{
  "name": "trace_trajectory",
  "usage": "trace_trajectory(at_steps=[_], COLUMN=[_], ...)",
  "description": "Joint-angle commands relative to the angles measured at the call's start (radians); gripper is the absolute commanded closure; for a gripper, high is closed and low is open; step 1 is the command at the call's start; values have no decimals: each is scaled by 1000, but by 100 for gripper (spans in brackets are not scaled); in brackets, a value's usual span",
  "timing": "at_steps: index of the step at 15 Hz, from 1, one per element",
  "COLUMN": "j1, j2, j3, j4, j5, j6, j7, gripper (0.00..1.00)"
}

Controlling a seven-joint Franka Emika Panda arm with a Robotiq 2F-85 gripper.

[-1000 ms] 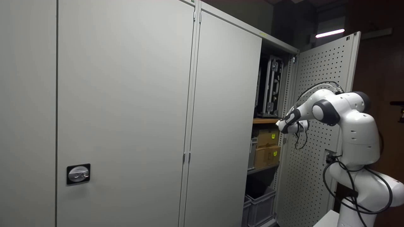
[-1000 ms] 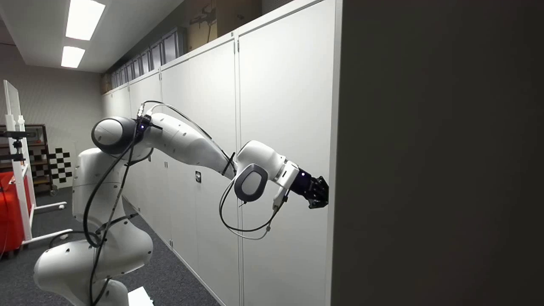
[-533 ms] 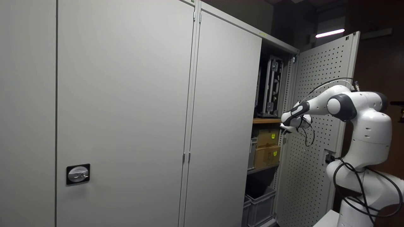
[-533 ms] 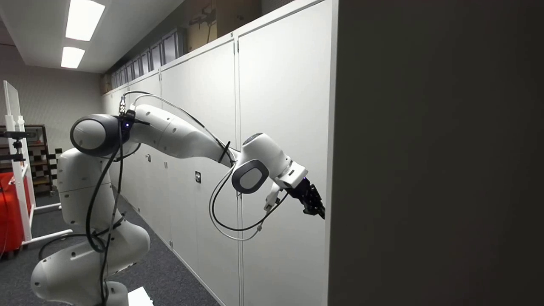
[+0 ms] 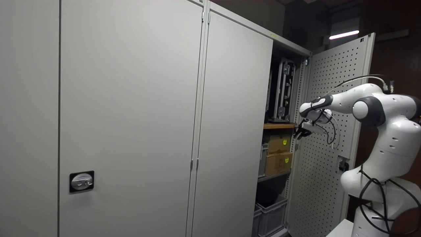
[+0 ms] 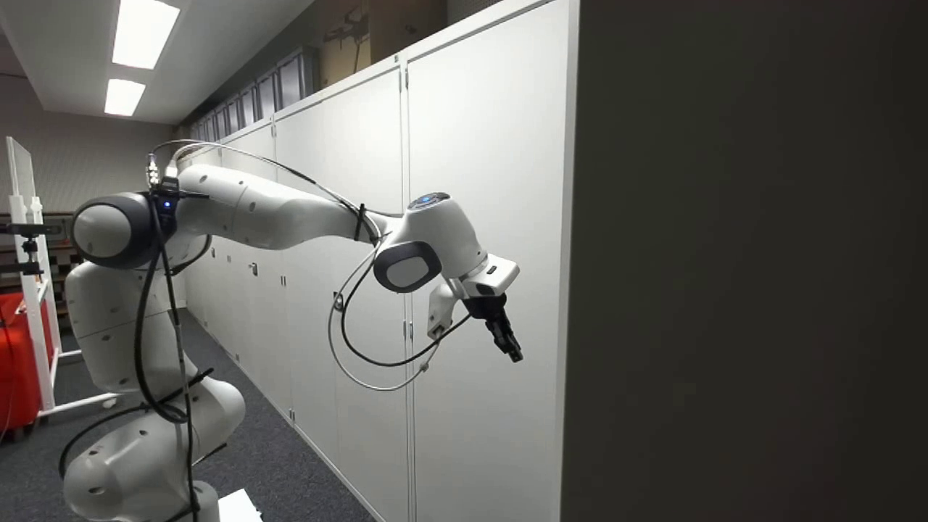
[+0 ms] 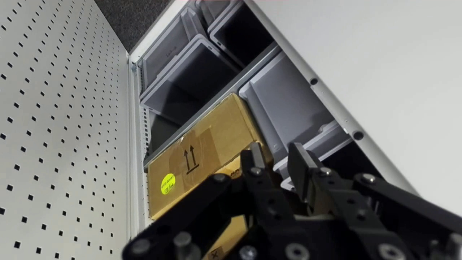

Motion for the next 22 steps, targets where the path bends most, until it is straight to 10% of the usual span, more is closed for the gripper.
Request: trace_trajectory(at_steps=[1,7,18,22], j1=[254,538,727,765], j2=[-72,-143,-255,-296], j3=[-269,-516,-568,-572], j4=[-15,-22,-84,-108], j5=[-85,-266,-414,-410], j6=[-153,-318,-492,-528], j7=[-80,-112,-204,-254], gripper=[67,62,55,88])
